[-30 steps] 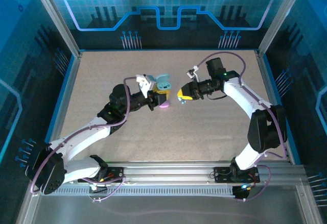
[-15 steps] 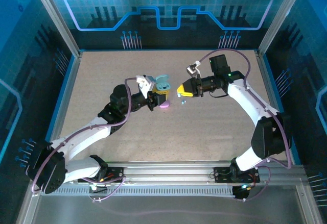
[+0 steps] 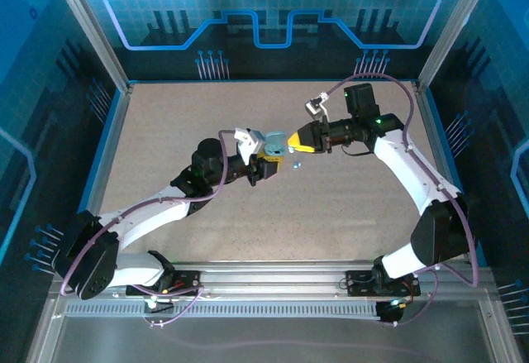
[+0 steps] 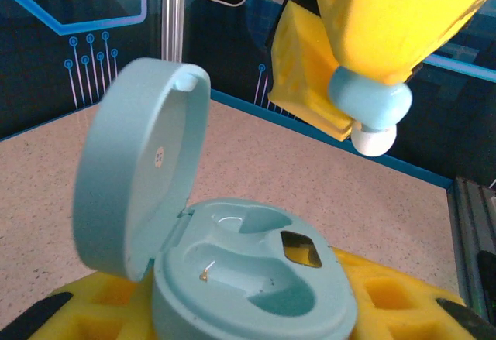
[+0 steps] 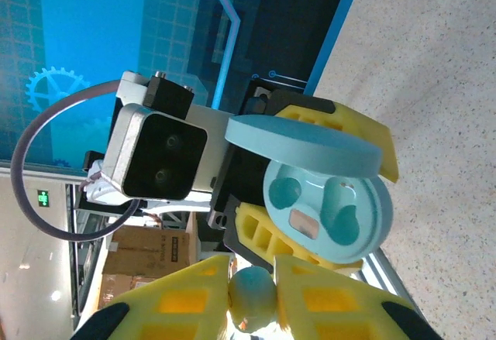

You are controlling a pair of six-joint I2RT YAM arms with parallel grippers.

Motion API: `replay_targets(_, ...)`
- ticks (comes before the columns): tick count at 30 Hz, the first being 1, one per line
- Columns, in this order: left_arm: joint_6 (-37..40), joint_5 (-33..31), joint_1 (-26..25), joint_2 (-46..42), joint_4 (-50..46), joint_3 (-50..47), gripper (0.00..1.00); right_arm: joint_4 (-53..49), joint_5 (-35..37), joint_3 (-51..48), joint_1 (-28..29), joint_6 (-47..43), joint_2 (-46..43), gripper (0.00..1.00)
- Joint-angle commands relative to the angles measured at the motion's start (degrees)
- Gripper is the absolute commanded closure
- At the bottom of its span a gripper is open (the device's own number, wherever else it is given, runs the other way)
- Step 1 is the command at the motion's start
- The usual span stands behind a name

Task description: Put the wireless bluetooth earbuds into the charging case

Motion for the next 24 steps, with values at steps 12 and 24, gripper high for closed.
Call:
replay_targets(12, 1.2, 1.9, -1.4, 3.3, 9.4, 0.6, 0.7, 1.6, 2.9, 2.1, 1.3, 3.1, -3.1, 0.8)
replay_targets(24, 0.1, 0.2, -2.9, 5.3, 13.2, 0.6, 0.7, 3.5, 3.8, 2.0, 2.5, 5.1, -3.5, 0.8)
